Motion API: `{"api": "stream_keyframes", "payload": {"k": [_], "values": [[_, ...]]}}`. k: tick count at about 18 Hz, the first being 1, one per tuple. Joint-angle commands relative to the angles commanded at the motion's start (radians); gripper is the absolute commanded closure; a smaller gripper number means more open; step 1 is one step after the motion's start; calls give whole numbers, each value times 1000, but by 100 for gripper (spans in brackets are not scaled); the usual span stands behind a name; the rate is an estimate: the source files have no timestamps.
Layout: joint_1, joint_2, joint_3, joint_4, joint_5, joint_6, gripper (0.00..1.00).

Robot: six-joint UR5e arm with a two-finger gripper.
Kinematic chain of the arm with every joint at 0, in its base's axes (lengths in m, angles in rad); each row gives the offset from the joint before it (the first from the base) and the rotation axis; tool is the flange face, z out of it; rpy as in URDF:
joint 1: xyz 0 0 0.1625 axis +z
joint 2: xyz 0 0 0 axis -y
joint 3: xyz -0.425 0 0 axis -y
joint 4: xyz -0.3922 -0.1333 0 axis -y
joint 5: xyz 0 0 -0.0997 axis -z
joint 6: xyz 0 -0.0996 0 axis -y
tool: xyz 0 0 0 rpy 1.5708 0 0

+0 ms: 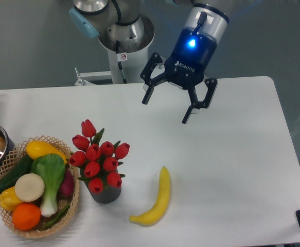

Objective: Pick up the flowers from the vase
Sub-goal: 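Move the open gripper down toward the red tulip bouquet in the vase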

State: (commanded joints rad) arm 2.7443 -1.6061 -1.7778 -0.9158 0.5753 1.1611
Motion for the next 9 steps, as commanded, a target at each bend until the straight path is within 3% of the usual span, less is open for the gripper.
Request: {"api": "stream_keyframes", "payload": {"k": [5, 9], "values": [[-20, 12, -150, 0, -2, 190, 0], [-28, 3, -206, 2, -40, 272, 0]]}}
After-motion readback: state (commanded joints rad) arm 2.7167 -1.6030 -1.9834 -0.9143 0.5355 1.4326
